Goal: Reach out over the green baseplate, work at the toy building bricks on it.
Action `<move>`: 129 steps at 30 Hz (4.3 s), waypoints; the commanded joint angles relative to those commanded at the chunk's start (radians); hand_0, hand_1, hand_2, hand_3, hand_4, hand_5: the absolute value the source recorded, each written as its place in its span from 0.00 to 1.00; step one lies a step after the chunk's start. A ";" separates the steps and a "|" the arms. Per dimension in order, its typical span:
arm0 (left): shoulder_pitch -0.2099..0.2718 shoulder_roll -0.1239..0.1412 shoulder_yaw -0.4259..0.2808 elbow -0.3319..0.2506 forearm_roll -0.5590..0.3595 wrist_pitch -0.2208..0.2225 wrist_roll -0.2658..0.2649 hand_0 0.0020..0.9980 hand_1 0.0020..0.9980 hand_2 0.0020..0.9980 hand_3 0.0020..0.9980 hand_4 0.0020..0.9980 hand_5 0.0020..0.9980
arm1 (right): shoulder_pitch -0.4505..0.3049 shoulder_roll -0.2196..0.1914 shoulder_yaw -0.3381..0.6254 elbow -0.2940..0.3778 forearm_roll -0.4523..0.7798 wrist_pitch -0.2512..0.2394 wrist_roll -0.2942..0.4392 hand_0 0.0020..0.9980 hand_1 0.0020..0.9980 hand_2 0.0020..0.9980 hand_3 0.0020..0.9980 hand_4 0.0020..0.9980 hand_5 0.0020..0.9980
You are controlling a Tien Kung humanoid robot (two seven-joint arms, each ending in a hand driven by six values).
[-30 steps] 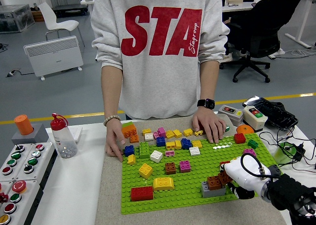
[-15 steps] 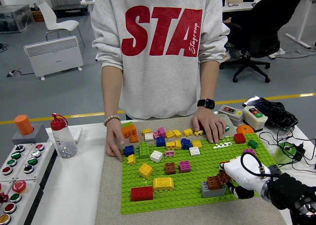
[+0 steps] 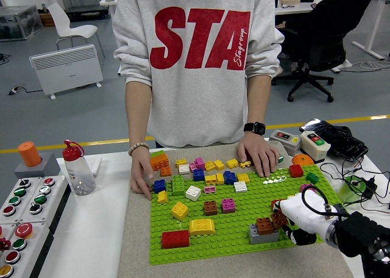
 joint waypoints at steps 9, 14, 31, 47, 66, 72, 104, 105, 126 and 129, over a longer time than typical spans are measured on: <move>0.004 -0.002 0.001 0.000 0.001 0.000 0.001 0.65 0.69 0.67 0.56 0.28 1.00 | -0.004 -0.002 0.007 0.002 0.014 -0.010 0.020 0.21 0.35 0.45 0.48 0.38 0.24; 0.005 -0.002 0.002 0.000 0.000 0.000 0.001 0.65 0.69 0.67 0.56 0.28 1.00 | -0.005 -0.001 0.007 0.003 0.021 -0.012 0.027 0.20 0.35 0.45 0.48 0.39 0.24; 0.005 -0.001 0.001 0.000 0.001 0.001 0.000 0.65 0.69 0.67 0.56 0.28 1.00 | -0.018 -0.003 0.033 -0.027 0.090 -0.014 0.051 0.20 0.34 0.45 0.48 0.39 0.24; -0.002 0.000 0.002 0.000 0.000 0.001 -0.001 0.65 0.69 0.67 0.56 0.28 1.00 | -0.004 0.008 0.028 -0.039 0.128 -0.013 0.059 0.20 0.34 0.45 0.47 0.38 0.22; -0.005 0.001 0.001 0.000 0.002 0.001 -0.001 0.65 0.69 0.67 0.56 0.28 1.00 | 0.012 0.016 -0.009 -0.048 0.130 -0.008 0.056 0.20 0.34 0.45 0.47 0.37 0.20; -0.004 0.000 0.001 0.000 0.002 0.001 0.000 0.65 0.69 0.67 0.56 0.28 1.00 | 0.013 0.018 -0.013 -0.049 0.130 -0.008 0.056 0.20 0.34 0.45 0.47 0.37 0.20; 0.001 0.000 0.002 0.000 0.003 0.000 0.001 0.65 0.69 0.67 0.56 0.28 1.00 | 0.011 0.019 -0.005 -0.038 0.116 0.015 0.051 0.21 0.35 0.47 0.52 0.42 0.20; 0.001 0.000 0.002 0.000 0.003 0.000 0.001 0.65 0.69 0.67 0.56 0.28 1.00 | 0.010 0.018 -0.004 -0.037 0.114 0.018 0.051 0.21 0.35 0.47 0.52 0.42 0.20; -0.005 0.001 0.002 0.000 0.002 0.001 0.000 0.65 0.69 0.67 0.56 0.28 1.00 | 0.010 0.016 0.011 -0.043 0.075 0.068 0.040 0.30 0.46 0.76 0.87 0.75 0.47; -0.005 0.001 0.002 0.000 0.002 0.001 0.000 0.65 0.69 0.67 0.56 0.28 1.00 | 0.010 0.016 0.012 -0.043 0.071 0.066 0.037 0.30 0.46 0.76 0.87 0.75 0.47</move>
